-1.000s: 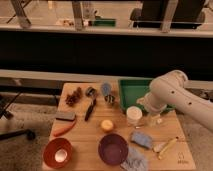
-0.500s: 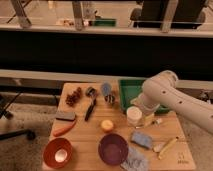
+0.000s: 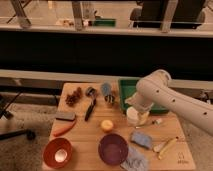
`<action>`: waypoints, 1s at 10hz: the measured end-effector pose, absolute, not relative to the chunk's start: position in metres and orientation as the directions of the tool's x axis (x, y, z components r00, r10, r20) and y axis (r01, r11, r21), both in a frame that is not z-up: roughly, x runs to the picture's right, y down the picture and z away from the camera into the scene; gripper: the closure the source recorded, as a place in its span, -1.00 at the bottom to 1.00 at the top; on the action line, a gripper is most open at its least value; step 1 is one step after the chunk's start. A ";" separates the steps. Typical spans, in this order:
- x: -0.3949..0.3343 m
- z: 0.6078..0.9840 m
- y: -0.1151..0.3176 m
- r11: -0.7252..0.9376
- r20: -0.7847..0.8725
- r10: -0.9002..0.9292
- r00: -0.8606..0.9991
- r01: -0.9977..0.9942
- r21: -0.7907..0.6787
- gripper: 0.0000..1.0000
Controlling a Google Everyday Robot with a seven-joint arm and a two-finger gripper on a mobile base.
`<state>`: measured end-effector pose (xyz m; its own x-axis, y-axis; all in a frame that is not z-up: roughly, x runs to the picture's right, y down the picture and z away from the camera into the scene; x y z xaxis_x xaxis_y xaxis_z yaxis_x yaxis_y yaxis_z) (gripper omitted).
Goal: Place brush in purple bowl
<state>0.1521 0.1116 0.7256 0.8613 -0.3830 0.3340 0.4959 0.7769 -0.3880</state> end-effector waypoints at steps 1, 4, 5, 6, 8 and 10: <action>0.149 0.728 0.112 0.773 0.343 -0.389 0.855 0.506 -0.384 -0.60; 0.133 0.735 0.114 0.757 0.375 -0.414 0.829 0.542 -0.364 -0.60; 0.122 0.737 0.116 0.749 0.390 -0.426 0.816 0.560 -0.353 -0.60; 0.110 0.738 0.116 0.742 0.403 -0.440 0.803 0.578 -0.340 -0.60; 0.093 0.739 0.118 0.736 0.422 -0.453 0.785 0.597 -0.320 -0.60; 0.083 0.739 0.118 0.733 0.436 -0.463 0.772 0.610 -0.302 -0.60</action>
<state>0.0831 0.1182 0.7388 0.7718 -0.4625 0.4362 0.6099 0.7325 -0.3024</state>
